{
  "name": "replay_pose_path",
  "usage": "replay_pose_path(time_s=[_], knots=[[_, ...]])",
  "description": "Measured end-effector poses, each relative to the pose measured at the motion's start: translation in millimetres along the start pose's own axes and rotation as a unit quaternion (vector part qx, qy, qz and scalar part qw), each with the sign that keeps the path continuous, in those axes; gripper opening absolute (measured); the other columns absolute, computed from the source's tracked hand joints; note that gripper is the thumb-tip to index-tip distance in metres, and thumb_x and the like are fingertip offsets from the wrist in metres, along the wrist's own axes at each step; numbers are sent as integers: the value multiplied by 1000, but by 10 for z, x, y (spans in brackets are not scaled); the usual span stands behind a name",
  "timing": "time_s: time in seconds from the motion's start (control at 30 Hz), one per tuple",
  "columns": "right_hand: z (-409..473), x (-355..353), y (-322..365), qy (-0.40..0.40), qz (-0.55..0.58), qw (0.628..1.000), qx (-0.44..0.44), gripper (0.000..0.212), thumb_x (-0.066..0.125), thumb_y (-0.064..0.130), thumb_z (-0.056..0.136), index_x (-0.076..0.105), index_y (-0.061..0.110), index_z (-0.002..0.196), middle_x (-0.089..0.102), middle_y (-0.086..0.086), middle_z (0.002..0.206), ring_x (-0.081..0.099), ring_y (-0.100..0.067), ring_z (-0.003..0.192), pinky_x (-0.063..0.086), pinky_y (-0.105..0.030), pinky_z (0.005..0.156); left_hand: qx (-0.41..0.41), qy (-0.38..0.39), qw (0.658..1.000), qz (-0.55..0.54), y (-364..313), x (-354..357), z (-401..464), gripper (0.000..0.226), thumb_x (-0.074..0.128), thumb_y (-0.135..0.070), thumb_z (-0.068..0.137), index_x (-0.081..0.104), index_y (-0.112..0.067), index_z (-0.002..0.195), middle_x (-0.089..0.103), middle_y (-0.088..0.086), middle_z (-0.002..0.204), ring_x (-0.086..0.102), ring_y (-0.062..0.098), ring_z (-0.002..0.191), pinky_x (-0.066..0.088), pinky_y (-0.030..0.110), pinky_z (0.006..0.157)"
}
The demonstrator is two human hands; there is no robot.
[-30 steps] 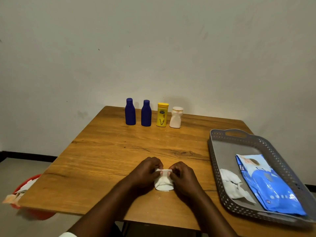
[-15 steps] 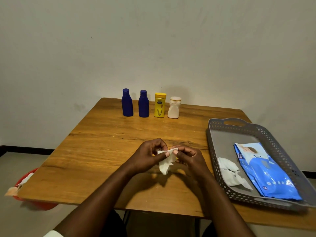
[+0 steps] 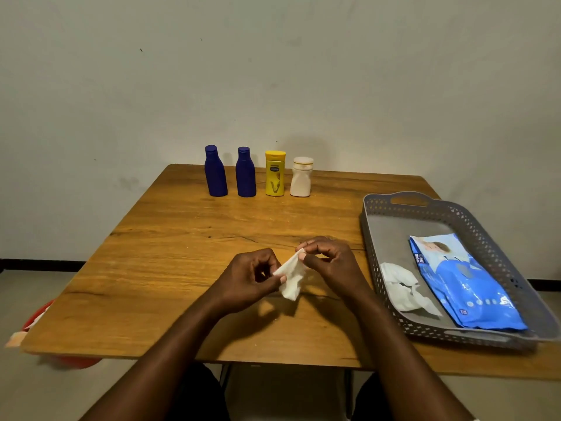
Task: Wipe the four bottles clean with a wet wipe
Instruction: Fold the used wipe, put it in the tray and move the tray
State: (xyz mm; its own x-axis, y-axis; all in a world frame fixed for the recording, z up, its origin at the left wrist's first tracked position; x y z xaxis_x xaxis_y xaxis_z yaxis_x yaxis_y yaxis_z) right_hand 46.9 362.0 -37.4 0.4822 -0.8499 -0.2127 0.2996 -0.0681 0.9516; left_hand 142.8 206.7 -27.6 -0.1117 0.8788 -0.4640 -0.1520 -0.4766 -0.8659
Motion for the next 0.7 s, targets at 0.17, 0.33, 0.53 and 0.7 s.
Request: replay_pose_path(time_s=[0.17, 0.33, 0.53, 0.7], knots=[[-107, 84, 4, -32, -62, 997, -43, 12, 71, 17, 83, 75, 18, 95, 62, 10, 101, 57, -1, 97, 42, -8, 67, 33, -41, 996, 71, 42, 10, -50, 36, 61, -7, 86, 52, -33, 108, 62, 3, 77, 62, 19, 65, 50, 34, 58], [-203, 126, 86, -53, -86, 992, -76, 17, 72, 12, 82, 74, 24, 94, 59, 9, 100, 55, -2, 97, 43, -7, 69, 55, -25, 993, 106, 92, 67, -90, 18, 60, -13, 88, 64, -18, 104, 66, -5, 76, 63, 7, 63, 46, 21, 53], [-158, 89, 45, -47, -97, 992, -66, 6, 64, 17, 80, 69, 13, 80, 69, 2, 87, 61, -4, 87, 43, -8, 72, 39, 46, 988, 141, 163, 105, -138, 13, 71, -29, 81, 67, -22, 91, 63, -13, 82, 59, 2, 71, 45, 16, 60], [-148, 34, 69, 1, -9, 999, -31, 6, 60, 19, 77, 64, 18, 73, 63, 5, 74, 56, -7, 72, 47, -19, 66, 73, 17, 981, 178, 126, 49, -176, 22, 58, -48, 81, 64, -28, 87, 58, -12, 111, 52, 3, 104, 46, 21, 81]])
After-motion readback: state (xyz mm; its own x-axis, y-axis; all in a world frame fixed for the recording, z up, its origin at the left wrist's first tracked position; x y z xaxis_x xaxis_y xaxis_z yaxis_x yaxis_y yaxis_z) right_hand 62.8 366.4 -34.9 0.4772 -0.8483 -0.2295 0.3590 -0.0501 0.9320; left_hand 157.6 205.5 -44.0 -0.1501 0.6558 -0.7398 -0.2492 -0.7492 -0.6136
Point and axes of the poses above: each hand's wrist, its own z-axis towards the middle knuckle, its own x-axis out of the palm, y = z × x, the point moved 4 cm from there along z, towards the middle knuckle
